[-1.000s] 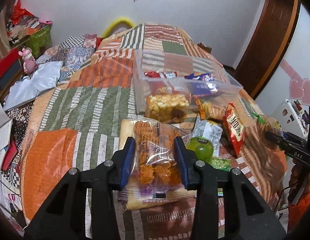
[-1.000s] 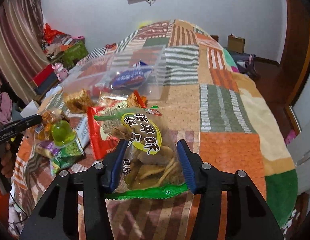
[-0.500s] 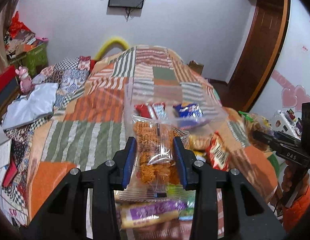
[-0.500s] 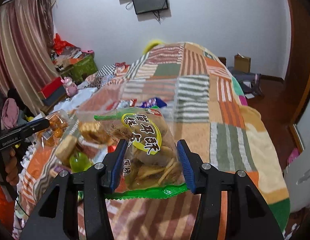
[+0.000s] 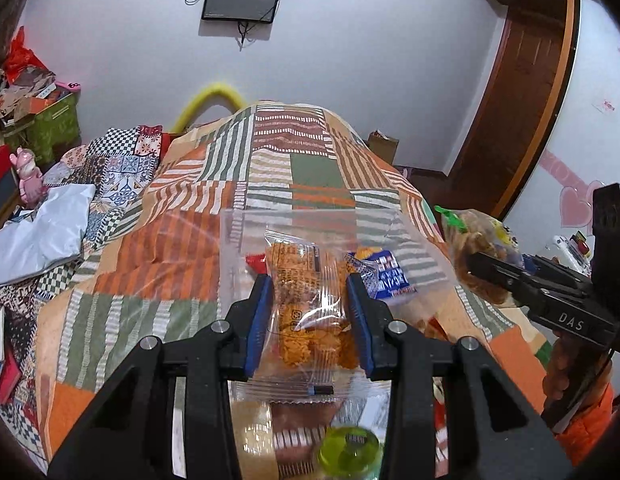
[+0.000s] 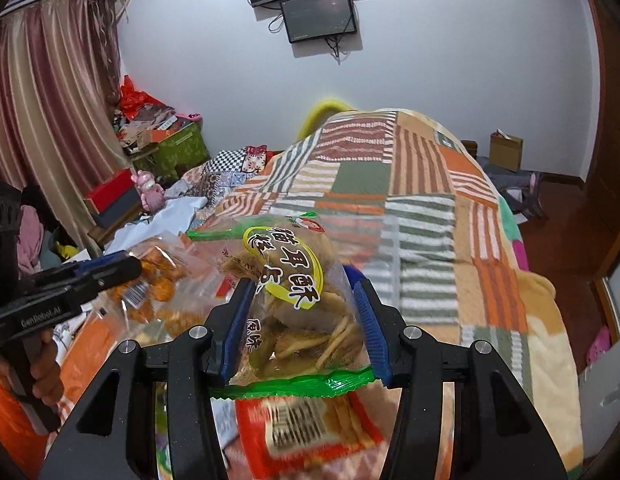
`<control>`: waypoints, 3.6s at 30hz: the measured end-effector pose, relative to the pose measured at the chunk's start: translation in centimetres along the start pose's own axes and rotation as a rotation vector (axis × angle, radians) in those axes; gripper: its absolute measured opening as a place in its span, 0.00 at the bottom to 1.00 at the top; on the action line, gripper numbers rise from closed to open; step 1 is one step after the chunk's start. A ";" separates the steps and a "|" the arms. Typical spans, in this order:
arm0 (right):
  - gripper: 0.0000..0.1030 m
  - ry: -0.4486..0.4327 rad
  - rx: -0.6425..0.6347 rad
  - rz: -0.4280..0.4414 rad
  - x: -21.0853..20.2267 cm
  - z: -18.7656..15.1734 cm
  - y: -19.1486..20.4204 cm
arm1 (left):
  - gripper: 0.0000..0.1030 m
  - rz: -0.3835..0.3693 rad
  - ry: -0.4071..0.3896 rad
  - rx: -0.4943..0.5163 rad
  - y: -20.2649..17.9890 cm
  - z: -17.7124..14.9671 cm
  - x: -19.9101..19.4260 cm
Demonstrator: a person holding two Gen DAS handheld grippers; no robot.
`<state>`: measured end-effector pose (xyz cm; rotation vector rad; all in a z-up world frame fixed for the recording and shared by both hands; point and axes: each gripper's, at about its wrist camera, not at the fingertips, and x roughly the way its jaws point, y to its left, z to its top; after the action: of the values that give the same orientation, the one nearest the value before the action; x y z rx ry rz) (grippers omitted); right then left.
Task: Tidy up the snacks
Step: 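Lower both held bags into the clear box and release them, then grasp the wrapped bread slab with the left tool while the right grasps the green jelly cup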
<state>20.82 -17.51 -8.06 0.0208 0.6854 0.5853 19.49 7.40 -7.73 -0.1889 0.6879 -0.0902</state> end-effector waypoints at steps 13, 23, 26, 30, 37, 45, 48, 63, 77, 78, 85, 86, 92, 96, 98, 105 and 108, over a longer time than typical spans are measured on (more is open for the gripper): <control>0.46 0.088 -0.026 -0.006 7.0 1.7 0.3 | 0.36 0.043 0.058 -0.017 1.5 2.1 6.8; 0.46 0.173 -0.045 -0.007 9.6 0.5 0.7 | 0.36 0.070 0.114 -0.003 1.5 1.7 9.9; 0.48 0.199 -0.055 -0.010 10.0 0.2 0.9 | 0.36 0.073 0.129 -0.001 1.5 1.5 10.3; 0.48 0.208 -0.050 -0.015 10.0 0.2 0.7 | 0.36 0.076 0.139 0.005 1.4 1.4 10.3; 0.57 0.183 -0.049 -0.019 8.2 0.5 0.9 | 0.37 0.065 0.120 0.022 0.5 1.7 8.6; 0.72 0.104 -0.052 -0.039 3.8 0.9 1.0 | 0.46 0.070 0.092 0.016 0.3 1.6 5.0; 0.74 0.089 -0.054 -0.051 2.5 0.5 1.0 | 0.47 0.083 0.082 0.023 0.4 1.3 3.5; 0.75 0.114 -0.038 0.007 -0.1 -3.6 3.1 | 0.54 0.131 0.176 -0.029 3.3 -4.7 -0.2; 0.75 0.222 -0.051 0.131 3.2 -7.5 7.7 | 0.55 0.135 0.287 -0.055 4.4 -10.4 -0.9; 0.74 0.242 -0.050 0.144 3.8 -7.9 8.0 | 0.54 0.131 0.291 -0.056 4.4 -10.6 -0.8; 0.56 0.325 -0.056 0.202 5.7 -9.2 8.8 | 0.58 0.109 0.302 -0.068 4.2 -11.5 -0.1; 0.50 0.338 -0.058 0.207 5.9 -9.4 8.9 | 0.58 0.105 0.301 -0.070 4.3 -11.5 -0.1; 0.42 0.349 -0.043 0.245 6.0 -9.7 8.9 | 0.58 0.090 0.315 -0.084 4.4 -11.4 0.8; 0.42 0.323 -0.032 0.231 5.4 -9.4 8.5 | 0.60 0.097 0.322 -0.094 4.5 -11.4 1.8; 0.42 0.310 -0.028 0.222 5.1 -9.2 8.1 | 0.60 0.099 0.326 -0.106 4.7 -11.5 2.3; 0.42 0.248 0.008 0.196 3.4 -7.8 6.5 | 0.56 0.114 0.294 -0.089 4.5 -11.4 2.0; 0.42 0.213 0.017 0.176 2.5 -7.1 6.0 | 0.54 0.112 0.270 -0.080 4.1 -11.1 1.1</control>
<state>15.10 -12.34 -13.82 0.0356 0.9011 0.7576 13.35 9.70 -17.69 -0.2163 0.9707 0.0199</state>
